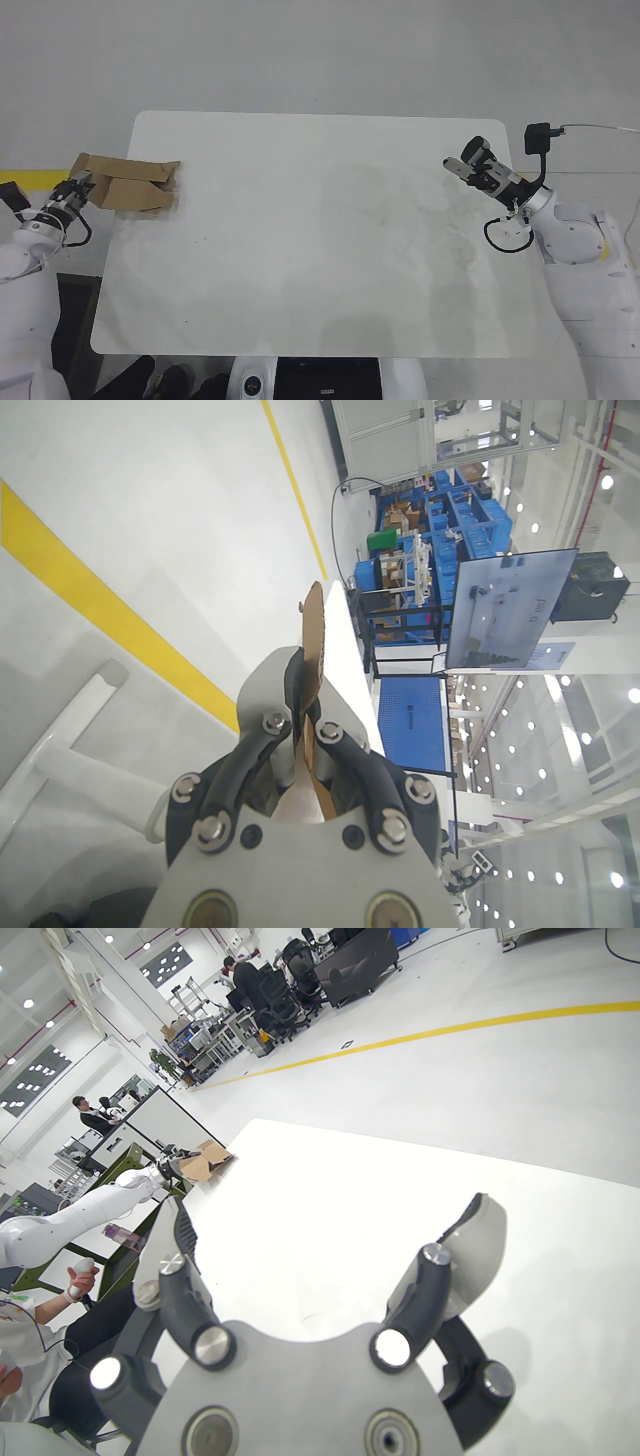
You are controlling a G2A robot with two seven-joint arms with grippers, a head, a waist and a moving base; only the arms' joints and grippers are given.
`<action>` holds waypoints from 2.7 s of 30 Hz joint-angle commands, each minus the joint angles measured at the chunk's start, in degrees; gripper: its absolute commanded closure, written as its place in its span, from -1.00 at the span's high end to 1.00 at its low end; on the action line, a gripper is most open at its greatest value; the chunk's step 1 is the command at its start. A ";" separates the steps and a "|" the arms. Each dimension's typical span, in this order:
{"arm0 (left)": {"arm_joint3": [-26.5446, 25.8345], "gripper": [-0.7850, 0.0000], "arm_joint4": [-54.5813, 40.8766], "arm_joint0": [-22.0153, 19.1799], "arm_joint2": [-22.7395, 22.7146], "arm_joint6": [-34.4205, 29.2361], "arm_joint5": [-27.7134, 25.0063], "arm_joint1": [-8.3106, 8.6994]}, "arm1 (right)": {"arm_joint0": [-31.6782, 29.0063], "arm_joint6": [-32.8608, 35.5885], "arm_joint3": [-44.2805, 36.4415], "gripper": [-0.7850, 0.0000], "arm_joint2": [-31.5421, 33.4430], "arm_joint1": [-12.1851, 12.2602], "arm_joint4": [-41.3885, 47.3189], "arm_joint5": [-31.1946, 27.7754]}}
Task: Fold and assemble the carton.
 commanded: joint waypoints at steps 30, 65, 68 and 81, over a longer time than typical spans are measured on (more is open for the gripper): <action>-14.23 -1.00 -7.75 -13.56 23.66 -2.53 4.15 -5.64 | 0.00 0.00 0.00 1.00 0.00 0.00 0.00 0.00; -26.19 -1.00 -9.88 -15.50 44.44 -23.47 -0.74 -10.54 | -0.03 2.22 -0.15 1.00 -2.30 -0.26 5.15 0.02; -26.36 -1.00 -10.11 -15.49 45.40 -23.69 -1.22 -10.82 | 1.91 7.46 1.30 1.00 -5.52 -0.54 11.36 -0.68; -27.51 -1.00 -11.05 -15.63 46.44 -24.86 -1.71 -11.15 | 14.45 28.94 11.04 1.00 -23.37 -3.86 35.60 -3.20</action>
